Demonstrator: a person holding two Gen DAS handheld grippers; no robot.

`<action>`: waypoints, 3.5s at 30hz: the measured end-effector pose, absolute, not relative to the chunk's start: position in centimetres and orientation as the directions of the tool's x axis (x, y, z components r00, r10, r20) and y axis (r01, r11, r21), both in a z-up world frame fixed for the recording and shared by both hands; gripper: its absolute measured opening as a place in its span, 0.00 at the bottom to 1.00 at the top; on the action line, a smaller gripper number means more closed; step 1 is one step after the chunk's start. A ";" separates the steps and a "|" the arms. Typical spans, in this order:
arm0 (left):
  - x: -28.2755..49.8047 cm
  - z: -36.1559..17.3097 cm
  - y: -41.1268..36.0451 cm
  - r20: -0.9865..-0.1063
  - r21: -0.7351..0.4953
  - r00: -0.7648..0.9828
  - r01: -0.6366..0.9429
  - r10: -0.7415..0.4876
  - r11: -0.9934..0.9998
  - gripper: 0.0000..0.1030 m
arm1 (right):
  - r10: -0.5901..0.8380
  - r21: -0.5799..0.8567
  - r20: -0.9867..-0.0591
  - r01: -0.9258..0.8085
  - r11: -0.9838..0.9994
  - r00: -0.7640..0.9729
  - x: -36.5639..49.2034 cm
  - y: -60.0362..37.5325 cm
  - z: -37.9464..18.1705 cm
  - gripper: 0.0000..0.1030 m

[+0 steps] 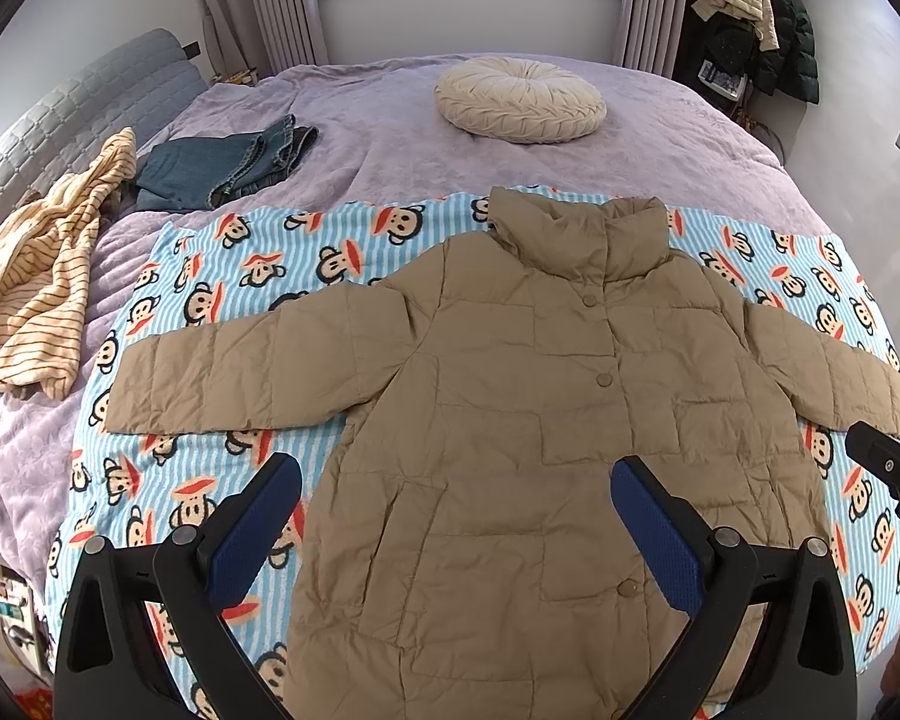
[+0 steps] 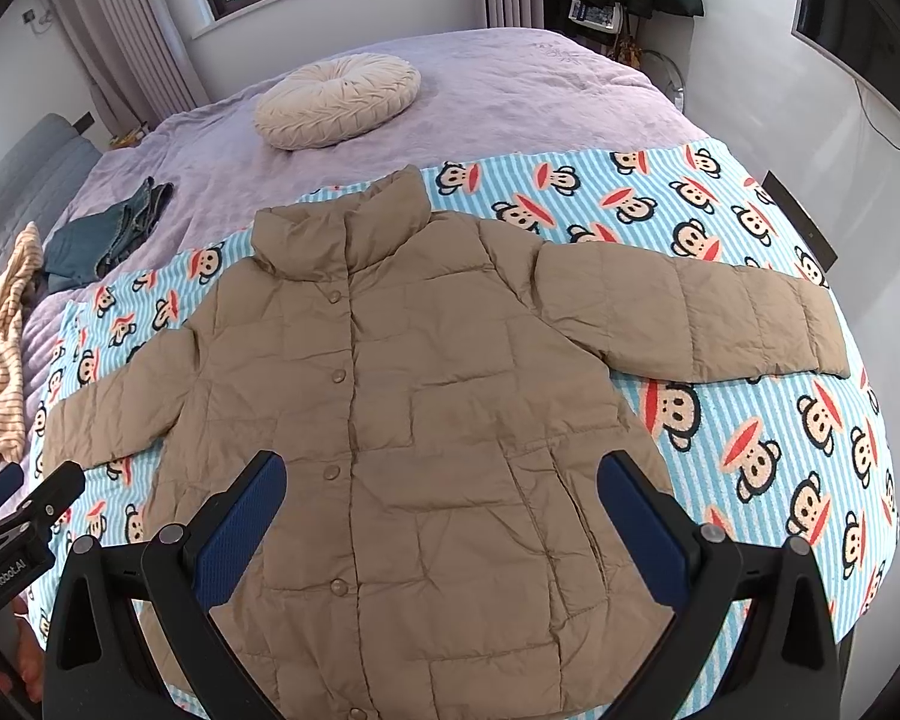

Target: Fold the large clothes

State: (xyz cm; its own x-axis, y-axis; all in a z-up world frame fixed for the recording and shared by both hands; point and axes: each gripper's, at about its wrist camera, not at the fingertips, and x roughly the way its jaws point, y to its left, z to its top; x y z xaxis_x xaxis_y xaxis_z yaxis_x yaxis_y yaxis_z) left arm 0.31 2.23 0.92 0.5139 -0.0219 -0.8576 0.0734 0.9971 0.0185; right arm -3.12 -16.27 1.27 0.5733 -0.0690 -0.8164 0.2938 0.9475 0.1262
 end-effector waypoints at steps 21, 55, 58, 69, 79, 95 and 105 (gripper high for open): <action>0.3 0.9 2.2 -0.858 0.019 0.513 0.074 -0.022 0.997 1.00 | -0.069 0.127 -0.816 0.295 0.947 0.573 -3.1 -16.2 1.2 1.00; 0.4 -0.1 2.4 -0.868 0.008 0.496 0.070 -0.028 0.998 1.00 | -0.066 0.122 -0.832 0.298 0.947 0.550 -2.8 -15.4 0.5 1.00; 0.5 -0.6 2.7 -0.872 0.003 0.489 0.067 -0.031 0.998 1.00 | -0.060 0.123 -0.841 0.297 0.947 0.538 -2.3 -15.5 0.1 1.00; 2.0 -2.7 6.7 -0.891 -0.070 0.449 0.017 -0.070 0.997 1.00 | 0.005 0.142 -0.883 0.257 0.956 0.469 -0.1 -13.1 -2.0 1.00; 4.4 -8.6 17.4 -0.887 -0.173 0.452 -0.142 -0.092 0.975 1.00 | 0.125 0.224 -0.880 0.167 0.960 0.458 2.7 -7.0 -6.0 1.00; 11.0 -23.8 35.7 -0.766 -0.616 0.511 -0.415 -0.389 0.669 1.00 | 0.213 0.243 -0.915 0.048 0.969 0.341 8.9 3.8 -13.3 1.00; 15.3 -22.4 37.9 -0.725 -0.625 0.607 -0.382 -0.325 0.681 0.94 | 0.290 0.340 -0.853 0.041 0.939 0.434 14.9 6.9 -13.1 1.00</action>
